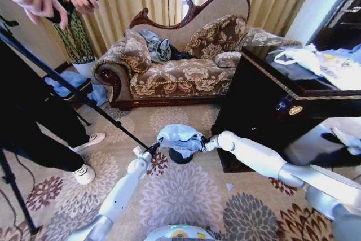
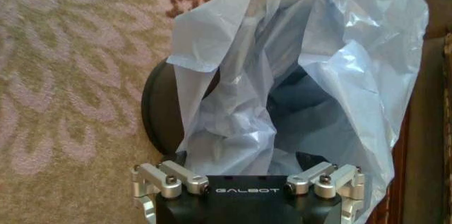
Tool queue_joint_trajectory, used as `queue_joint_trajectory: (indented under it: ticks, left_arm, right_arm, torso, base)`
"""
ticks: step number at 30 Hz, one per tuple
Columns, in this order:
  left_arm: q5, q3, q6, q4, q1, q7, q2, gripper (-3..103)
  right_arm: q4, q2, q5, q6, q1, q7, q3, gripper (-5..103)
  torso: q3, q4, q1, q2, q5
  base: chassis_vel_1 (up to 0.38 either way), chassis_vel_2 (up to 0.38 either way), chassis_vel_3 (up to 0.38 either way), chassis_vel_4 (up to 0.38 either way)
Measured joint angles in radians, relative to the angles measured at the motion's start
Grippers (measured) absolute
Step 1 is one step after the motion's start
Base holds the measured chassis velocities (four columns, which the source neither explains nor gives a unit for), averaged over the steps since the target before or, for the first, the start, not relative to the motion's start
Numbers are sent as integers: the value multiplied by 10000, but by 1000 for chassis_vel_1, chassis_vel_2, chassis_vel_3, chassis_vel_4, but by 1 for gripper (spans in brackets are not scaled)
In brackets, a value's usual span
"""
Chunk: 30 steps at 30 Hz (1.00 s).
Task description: Place a garbage bag over the trash bin.
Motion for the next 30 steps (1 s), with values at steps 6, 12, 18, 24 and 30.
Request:
queue_joint_trajectory:
  ticks: [6,12,18,24,30]
  left_arm:
    - [52,68,-49,147,-111,177,-35,12]
    - [145,146,-136,499,-352,398,-105,12]
    - [181,184,-258,949,-566,725,-210,12]
    - [245,193,-343,1292,-674,1005,-307,14]
    - [385,166,-470,2011,-970,1335,-400,15]
  right_arm:
    - [-555,454,-508,38,-80,91,339,100]
    - [-1294,920,-937,181,-132,314,640,100]
    - [-1744,1150,-1266,258,-204,387,842,100]
    - [-2186,1422,-1409,403,-255,457,948,100]
    - [-2475,1757,-1518,434,-413,715,992,100]
  torso:
    - [0,1,0,0,-1]
    - [0,2,1,0,-1]
    - [0,1,1,0,-2]
    - [0,0,0,0,-1]
    - [1,-1,0,0,-4]
  base:
    - [0,0,0,0]
    - [0,0,0,0]
    - [0,0,0,0]
    - [0,0,0,0]
    - [0,0,0,0]
